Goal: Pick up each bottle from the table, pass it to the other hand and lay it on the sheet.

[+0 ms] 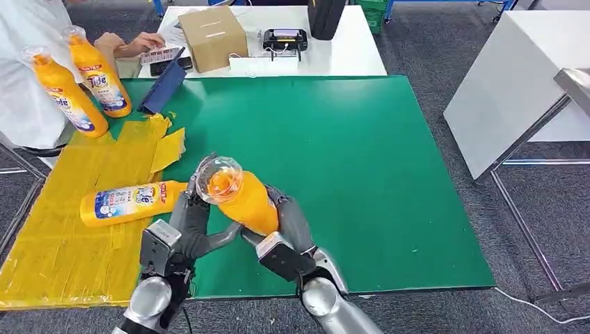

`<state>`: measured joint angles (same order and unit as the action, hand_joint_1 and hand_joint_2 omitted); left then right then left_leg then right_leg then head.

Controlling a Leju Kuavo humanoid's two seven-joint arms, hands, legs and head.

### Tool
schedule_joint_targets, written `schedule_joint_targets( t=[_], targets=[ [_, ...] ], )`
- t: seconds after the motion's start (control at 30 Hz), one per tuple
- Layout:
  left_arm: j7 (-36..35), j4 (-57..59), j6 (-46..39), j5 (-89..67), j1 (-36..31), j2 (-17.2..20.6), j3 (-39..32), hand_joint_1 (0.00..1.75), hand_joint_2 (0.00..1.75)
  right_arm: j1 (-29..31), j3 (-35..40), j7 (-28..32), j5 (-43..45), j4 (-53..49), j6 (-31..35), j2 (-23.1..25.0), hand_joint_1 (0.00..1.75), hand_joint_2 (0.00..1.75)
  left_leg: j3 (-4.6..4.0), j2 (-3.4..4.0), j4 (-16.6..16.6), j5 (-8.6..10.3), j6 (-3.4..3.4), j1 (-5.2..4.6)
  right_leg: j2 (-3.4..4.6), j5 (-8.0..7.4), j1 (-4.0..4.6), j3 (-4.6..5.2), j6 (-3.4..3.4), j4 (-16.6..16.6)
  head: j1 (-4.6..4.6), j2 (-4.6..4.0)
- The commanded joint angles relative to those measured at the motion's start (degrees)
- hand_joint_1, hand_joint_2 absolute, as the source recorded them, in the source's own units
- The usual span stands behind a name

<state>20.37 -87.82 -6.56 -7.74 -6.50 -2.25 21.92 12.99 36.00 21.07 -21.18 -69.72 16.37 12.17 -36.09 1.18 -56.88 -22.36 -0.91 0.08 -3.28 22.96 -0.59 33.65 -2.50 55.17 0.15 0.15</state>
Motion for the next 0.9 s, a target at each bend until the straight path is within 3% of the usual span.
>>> schedule_joint_targets(
  t=[0.03,0.5,0.9],
  targets=[
    [0.61,1.83,1.0,1.69,-2.53,1.78,2.6,0.0,1.75,4.61,6.73,-0.36,1.24,7.88,-0.61,-0.88,1.75,1.75,0.22,-0.02,0.04,-0.08,0.06,0.04,0.23,0.07,0.0,-0.2,0.08,-0.03,0.0,0.0],
    [1.34,2.02,1.92,2.43,-2.06,1.38,3.72,0.0,1.75,4.34,7.28,-0.5,2.91,7.04,-1.67,-1.74,1.75,1.75,0.19,-0.09,0.03,-0.09,0.05,0.05,0.17,0.08,0.01,-0.19,0.06,-0.05,0.0,0.0],
    [1.46,1.06,3.55,3.06,-1.79,1.44,5.45,0.0,1.75,4.49,7.5,-0.07,2.68,12.84,-1.36,-1.17,1.75,1.75,0.3,-0.08,0.04,-0.14,0.06,0.05,0.27,0.13,0.0,-0.28,0.08,-0.05,-0.02,0.0]
  ],
)
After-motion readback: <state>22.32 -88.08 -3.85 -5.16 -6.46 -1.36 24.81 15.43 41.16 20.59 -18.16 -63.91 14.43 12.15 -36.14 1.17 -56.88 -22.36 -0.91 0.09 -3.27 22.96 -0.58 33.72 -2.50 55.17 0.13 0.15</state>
